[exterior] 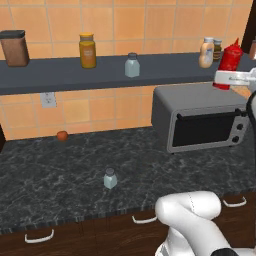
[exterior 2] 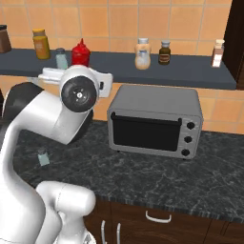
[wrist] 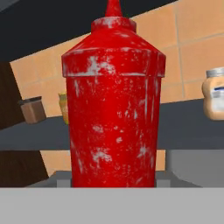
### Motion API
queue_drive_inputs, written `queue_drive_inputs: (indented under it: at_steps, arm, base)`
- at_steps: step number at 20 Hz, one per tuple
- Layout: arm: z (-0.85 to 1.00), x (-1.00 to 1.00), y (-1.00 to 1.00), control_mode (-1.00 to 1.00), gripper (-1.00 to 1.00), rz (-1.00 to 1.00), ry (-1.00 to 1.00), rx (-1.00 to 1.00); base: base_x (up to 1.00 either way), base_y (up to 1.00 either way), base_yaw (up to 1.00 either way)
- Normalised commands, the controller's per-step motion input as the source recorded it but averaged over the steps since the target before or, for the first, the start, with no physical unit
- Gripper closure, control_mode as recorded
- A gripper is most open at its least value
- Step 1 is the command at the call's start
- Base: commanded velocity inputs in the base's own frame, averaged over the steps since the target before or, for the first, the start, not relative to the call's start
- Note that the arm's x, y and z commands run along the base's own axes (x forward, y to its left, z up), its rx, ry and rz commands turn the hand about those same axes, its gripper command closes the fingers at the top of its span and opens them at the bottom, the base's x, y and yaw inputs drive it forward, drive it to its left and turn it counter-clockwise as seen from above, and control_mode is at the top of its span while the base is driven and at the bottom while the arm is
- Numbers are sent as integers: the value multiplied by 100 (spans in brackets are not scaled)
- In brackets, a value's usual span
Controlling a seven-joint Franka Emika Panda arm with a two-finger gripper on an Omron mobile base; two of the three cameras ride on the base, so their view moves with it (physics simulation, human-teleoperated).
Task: Put the shaker and condiment bottle from the counter next to their counterparts in the cabinet.
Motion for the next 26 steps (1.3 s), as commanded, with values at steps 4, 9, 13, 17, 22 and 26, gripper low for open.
queue_drive_inputs:
  at_steps: [4,9,13,17,22,26]
  arm:
    - [15,19,-56,-100,100,0,-15,-6]
    - [1,46,-29,-100,100,-5,-15,-14]
    - [0,69,-2,-100,100,-18,-12,-20]
    - [-1,34,-43,-100,100,-20,1,-7]
    - [-2,7,-68,-100,100,-20,2,0]
    - [0,23,-21,-100,100,-10,0,0]
  base:
    - [0,0,0]
    - [0,0,0]
    - [0,0,0]
    - [0,0,0]
    - [0,0,0]
    - [0,0,0]
